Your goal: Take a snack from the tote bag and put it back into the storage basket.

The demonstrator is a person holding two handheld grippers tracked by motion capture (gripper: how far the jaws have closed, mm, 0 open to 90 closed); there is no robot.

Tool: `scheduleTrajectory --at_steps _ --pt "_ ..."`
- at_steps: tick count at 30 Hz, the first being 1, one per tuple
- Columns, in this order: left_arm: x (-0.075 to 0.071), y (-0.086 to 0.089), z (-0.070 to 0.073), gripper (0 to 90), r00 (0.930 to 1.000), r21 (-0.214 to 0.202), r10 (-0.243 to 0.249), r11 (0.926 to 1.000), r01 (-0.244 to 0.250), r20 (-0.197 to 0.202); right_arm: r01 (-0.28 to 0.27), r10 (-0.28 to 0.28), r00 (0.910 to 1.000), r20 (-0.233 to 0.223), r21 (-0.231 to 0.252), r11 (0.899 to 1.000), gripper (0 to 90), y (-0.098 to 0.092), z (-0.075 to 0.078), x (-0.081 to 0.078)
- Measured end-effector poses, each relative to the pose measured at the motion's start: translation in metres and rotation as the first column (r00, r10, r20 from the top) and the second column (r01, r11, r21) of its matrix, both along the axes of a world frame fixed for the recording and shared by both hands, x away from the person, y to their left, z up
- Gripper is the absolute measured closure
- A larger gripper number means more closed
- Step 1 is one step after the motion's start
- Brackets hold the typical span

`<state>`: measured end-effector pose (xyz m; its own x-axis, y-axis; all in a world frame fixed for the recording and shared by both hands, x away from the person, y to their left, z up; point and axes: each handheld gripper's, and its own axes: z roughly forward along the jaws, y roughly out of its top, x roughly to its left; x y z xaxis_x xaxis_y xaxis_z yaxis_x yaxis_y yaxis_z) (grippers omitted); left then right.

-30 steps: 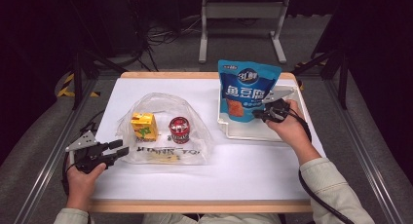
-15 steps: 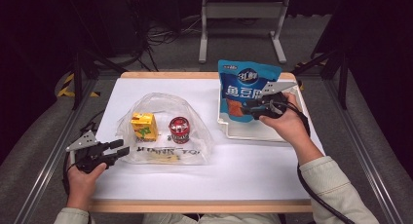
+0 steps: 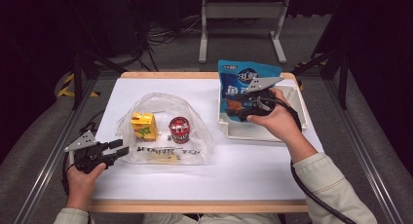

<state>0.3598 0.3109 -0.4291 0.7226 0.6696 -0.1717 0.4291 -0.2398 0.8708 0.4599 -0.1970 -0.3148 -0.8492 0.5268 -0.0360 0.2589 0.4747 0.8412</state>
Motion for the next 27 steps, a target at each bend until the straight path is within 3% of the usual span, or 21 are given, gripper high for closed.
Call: scheduleTrajectory --at_steps 12,27 --pt "-0.005 0.003 0.0 53.4 0.9999 -0.002 0.014 0.9999 -0.014 0.002 -0.102 0.102 0.9948 0.008 -0.018 0.995 27.5 0.048 0.008 0.002" --pt "-0.011 0.007 0.001 53.3 0.9998 -0.005 0.02 0.9998 -0.02 0.005 -0.181 0.181 0.9834 0.015 -0.005 0.984 24.3 0.089 0.011 0.008"
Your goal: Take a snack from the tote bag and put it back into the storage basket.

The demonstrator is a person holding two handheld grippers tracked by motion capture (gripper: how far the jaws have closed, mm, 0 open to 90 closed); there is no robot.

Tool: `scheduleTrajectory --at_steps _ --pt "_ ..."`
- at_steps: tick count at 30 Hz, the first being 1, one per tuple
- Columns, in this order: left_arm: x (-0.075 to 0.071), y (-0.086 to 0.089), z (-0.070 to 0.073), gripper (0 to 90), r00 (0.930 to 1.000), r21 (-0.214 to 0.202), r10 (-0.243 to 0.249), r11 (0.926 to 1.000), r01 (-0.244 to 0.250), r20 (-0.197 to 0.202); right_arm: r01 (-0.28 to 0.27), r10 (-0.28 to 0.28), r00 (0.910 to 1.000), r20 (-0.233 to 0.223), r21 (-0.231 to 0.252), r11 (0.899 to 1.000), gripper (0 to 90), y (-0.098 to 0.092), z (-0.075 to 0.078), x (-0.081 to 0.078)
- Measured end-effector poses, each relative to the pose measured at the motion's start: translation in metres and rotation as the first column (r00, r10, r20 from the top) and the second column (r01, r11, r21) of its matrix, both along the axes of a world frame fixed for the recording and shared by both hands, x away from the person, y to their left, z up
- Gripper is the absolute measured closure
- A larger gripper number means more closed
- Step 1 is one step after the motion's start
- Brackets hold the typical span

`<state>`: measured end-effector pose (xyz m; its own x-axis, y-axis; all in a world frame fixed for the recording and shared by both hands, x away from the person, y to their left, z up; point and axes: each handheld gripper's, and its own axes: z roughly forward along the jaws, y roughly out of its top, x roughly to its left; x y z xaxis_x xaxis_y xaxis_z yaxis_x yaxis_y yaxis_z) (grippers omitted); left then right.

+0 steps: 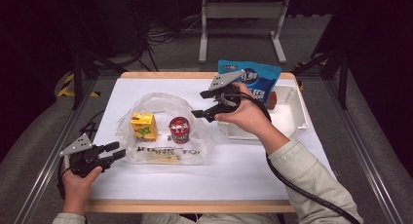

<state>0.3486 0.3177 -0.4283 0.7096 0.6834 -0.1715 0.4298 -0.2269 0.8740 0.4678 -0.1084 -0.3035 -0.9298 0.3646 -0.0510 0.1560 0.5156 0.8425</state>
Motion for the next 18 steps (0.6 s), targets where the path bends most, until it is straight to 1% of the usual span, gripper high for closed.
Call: scheduleTrajectory --at_steps 5,7,8,12,18 --pt "0.0 0.0 0.0 53.3 1.0 -0.003 -0.002 1.0 0.002 -0.002 -0.018 0.018 0.9998 -0.002 0.011 1.0 23.1 0.015 -0.001 0.002" --pt "0.001 0.0 0.0 53.3 1.0 -0.004 -0.004 1.0 0.004 0.005 -0.025 0.025 0.9997 -0.005 0.015 1.0 22.5 0.021 -0.002 0.003" --pt "0.001 0.0 0.0 53.3 1.0 -0.004 -0.004 1.0 0.004 0.005 -0.025 0.025 0.9997 -0.005 0.015 1.0 22.5 0.021 -0.002 0.003" --pt "0.002 -0.001 0.001 53.3 1.0 -0.009 -0.004 1.0 0.004 0.003 -0.038 0.038 0.9993 -0.002 0.01 0.999 22.5 0.034 -0.006 0.005" --pt "0.003 -0.001 0.001 53.4 0.9999 -0.01 -0.006 0.9999 0.006 0.009 -0.058 0.058 0.9983 -0.006 0.009 0.998 22.4 0.051 -0.009 0.009"
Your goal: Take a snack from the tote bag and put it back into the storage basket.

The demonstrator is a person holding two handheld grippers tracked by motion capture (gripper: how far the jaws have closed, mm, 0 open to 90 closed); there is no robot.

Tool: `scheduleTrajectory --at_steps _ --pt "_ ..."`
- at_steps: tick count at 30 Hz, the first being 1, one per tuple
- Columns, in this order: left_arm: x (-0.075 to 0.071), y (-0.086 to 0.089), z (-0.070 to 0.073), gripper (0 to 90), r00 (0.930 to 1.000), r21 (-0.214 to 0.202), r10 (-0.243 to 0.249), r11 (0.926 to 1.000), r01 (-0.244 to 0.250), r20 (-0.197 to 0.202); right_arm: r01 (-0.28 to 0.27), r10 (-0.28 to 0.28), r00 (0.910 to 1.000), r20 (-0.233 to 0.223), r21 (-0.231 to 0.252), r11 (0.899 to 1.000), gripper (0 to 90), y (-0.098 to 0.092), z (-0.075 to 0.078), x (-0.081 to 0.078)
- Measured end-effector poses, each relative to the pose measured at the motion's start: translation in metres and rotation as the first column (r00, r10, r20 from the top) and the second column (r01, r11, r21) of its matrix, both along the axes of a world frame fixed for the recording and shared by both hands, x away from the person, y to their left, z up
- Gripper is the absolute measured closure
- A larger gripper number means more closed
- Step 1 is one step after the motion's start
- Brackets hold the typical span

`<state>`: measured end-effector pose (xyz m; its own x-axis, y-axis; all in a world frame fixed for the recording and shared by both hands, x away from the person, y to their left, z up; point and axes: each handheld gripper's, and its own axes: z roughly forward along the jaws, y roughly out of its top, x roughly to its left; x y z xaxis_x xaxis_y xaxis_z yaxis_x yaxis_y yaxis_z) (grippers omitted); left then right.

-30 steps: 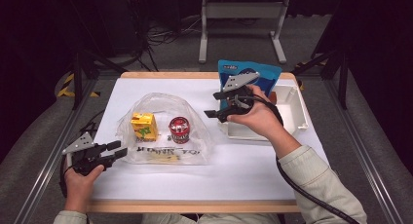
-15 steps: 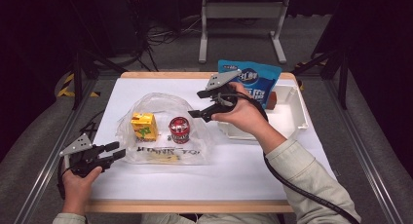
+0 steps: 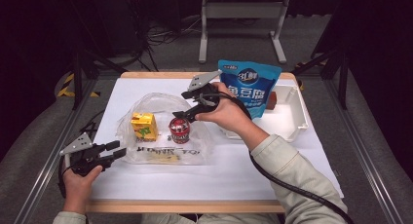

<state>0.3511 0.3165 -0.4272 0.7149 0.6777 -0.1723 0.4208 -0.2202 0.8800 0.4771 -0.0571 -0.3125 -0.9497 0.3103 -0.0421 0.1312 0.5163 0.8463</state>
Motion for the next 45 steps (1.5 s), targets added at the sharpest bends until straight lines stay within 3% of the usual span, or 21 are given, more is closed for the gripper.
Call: scheduleTrajectory --at_steps 12,33,40,42,45 --pt "0.0 0.002 0.0 53.6 0.9999 0.002 0.013 0.9999 -0.013 -0.002 -0.032 0.032 0.9994 -0.013 -0.01 0.999 21.7 0.029 -0.01 0.007" --pt "0.0 0.004 -0.001 53.5 0.9999 -0.008 0.013 0.9999 -0.013 -0.002 -0.066 0.063 0.9964 -0.057 -0.068 0.996 20.5 0.071 -0.031 0.017" --pt "0.001 0.003 -0.001 53.5 0.9999 -0.009 0.014 0.9999 -0.014 -0.004 -0.07 0.063 0.9944 -0.085 -0.091 0.993 20.3 0.084 -0.037 0.019" --pt "0.001 0.003 -0.001 53.5 0.9999 -0.01 0.014 0.9999 -0.014 -0.003 -0.036 0.019 0.9893 -0.145 -0.115 0.993 20.6 0.088 -0.041 0.019" --pt "0.001 0.003 -0.001 53.5 0.9999 -0.013 0.011 0.9998 -0.012 -0.006 -0.041 0.024 0.9903 -0.137 -0.121 0.992 22.0 0.092 -0.044 0.02"
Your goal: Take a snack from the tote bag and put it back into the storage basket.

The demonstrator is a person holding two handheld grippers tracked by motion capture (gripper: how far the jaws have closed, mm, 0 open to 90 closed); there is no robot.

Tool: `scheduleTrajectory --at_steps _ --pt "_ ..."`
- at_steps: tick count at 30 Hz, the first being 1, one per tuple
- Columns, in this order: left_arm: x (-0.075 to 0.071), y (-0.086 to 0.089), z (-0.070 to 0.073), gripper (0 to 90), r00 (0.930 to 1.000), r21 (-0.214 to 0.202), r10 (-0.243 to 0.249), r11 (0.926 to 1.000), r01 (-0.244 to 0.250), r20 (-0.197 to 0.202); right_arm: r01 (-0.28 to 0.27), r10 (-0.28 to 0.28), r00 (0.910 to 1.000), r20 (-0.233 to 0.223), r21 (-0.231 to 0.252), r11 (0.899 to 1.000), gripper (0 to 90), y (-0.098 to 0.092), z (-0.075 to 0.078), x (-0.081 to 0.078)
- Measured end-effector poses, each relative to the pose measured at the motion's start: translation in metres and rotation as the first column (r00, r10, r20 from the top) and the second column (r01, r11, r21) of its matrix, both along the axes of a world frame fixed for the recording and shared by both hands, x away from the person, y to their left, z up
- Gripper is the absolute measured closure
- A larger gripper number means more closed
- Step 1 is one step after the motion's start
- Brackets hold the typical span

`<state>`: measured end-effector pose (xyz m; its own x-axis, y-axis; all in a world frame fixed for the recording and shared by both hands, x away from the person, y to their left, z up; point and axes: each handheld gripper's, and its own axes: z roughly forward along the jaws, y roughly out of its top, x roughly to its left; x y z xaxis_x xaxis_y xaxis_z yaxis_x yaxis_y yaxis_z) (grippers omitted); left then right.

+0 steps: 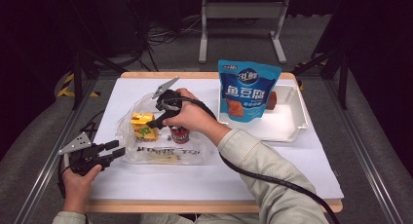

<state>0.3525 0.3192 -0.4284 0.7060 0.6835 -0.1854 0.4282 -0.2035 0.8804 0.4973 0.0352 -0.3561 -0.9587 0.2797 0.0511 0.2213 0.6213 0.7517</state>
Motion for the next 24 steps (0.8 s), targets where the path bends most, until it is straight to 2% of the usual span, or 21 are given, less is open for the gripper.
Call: scheduleTrajectory --at_steps 24 --pt "0.0 0.001 0.0 53.4 1.0 -0.002 -0.004 1.0 0.004 0.002 -0.028 0.028 0.9996 0.005 -0.082 0.996 21.0 0.03 -0.024 0.005"
